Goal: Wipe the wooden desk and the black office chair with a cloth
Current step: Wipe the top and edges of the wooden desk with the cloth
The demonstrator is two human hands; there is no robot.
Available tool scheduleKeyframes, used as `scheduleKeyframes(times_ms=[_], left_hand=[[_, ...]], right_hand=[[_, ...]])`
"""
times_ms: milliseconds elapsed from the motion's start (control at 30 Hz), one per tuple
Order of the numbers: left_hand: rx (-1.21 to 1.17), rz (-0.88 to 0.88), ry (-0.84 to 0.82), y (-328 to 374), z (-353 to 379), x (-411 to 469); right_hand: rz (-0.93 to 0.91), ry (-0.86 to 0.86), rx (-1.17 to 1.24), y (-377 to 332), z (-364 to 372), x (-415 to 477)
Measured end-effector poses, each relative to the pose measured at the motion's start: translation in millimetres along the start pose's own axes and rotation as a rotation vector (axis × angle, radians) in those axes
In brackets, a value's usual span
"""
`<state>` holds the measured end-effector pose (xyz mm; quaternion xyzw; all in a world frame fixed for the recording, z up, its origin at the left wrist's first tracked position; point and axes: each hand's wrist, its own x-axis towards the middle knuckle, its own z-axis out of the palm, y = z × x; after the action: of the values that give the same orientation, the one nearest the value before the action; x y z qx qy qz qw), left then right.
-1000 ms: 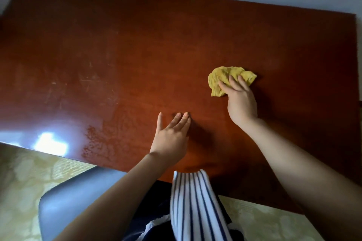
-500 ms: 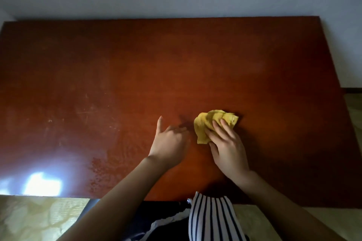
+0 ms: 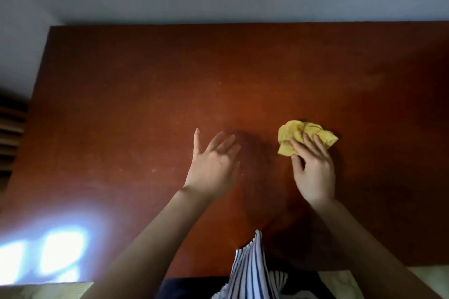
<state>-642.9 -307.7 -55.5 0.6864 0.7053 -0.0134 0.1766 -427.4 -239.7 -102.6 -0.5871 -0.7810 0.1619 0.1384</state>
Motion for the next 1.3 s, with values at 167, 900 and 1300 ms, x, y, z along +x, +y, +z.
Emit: scheduleKeyframes(times_ms=[167,900,1300], left_hand=[[-0.044,0.074,0.015,-66,-9,-22],[0.027,-0.177,-0.095,-81,-14,35],[0.104,-0.14,-0.174,-100,-30,21]], right_hand=[[0.104,0.098,-0.015,-57,30,-26],[-0.407,0.034,-0.017,-43,31,68],[-0.319,-0.017,0.092,-101,58,80]])
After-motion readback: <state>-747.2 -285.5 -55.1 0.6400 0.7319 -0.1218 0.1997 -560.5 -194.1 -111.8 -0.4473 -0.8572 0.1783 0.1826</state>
